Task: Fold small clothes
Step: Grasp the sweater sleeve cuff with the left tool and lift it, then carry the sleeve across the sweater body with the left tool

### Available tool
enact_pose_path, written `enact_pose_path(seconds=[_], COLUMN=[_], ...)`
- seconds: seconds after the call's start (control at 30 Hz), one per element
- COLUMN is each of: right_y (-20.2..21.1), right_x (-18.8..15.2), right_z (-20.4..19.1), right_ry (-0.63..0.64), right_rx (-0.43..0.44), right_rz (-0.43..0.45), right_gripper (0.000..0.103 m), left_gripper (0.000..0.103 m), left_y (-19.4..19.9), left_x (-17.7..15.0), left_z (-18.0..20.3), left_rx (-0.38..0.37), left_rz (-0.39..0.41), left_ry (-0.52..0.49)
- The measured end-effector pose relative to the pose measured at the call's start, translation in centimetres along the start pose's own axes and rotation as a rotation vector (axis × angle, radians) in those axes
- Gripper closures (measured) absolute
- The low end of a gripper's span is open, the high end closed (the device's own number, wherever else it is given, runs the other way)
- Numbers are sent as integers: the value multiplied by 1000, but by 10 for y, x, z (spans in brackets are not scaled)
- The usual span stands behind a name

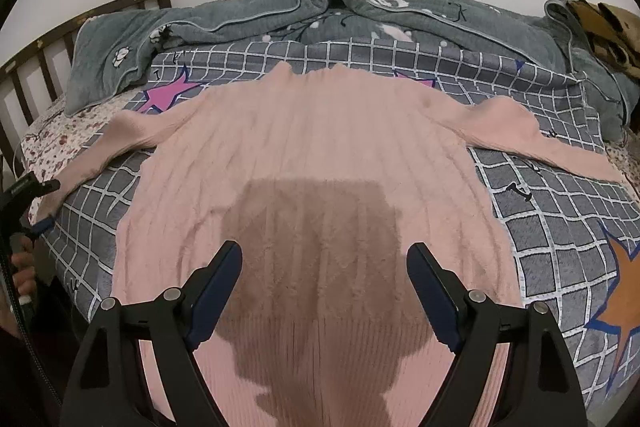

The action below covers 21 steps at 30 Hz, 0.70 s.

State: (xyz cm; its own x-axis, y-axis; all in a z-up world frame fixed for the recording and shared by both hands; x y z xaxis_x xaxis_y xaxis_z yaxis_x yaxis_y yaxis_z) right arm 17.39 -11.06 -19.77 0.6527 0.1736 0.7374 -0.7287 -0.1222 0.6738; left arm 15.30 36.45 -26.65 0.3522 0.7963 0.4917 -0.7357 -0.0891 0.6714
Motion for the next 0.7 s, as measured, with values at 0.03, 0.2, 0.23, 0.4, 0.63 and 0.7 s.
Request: enact_pose_path(seconds=[0.03,0.2,0.23,0.4,0.63,0.7], right_y=[-1,-6,-7,-9,1,-4], right_x=[1,18,24,64,106,96], right_z=[2,14,16,28,67,91], right_ry=[0,-42,-52,-51,-18,-52], right_rx=[-1,37,49,76,58,61], right_rz=[3,29,38,107,233,212], right_gripper=[20,19,19,19,19,19], left_gripper=[53,88,89,91,91,91], left_y=[1,14,17,38,60,57], left_x=[0,16,20,42,43,35], left_z=[-4,-3,2,49,159,196], left_rx=[24,87,92,128,94,60], left_rz=[2,58,67,137,191,187], left_ry=[3,-67,-80,-193,-377,-415])
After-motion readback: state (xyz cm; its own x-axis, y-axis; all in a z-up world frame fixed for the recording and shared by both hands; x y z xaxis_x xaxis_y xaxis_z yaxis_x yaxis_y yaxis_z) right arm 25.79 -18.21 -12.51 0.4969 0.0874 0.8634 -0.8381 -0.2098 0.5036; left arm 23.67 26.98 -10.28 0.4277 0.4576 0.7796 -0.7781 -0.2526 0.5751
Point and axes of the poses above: each gripper's, at about its wrist camera, not at the fingertips, and y roughly against the way its jaws point, z to its right, x to its top, the point moved 10 cm from there along -y, roughly the way its jaws point, and after that the axes turned 2 degrees about z, right-handed, at the moved point
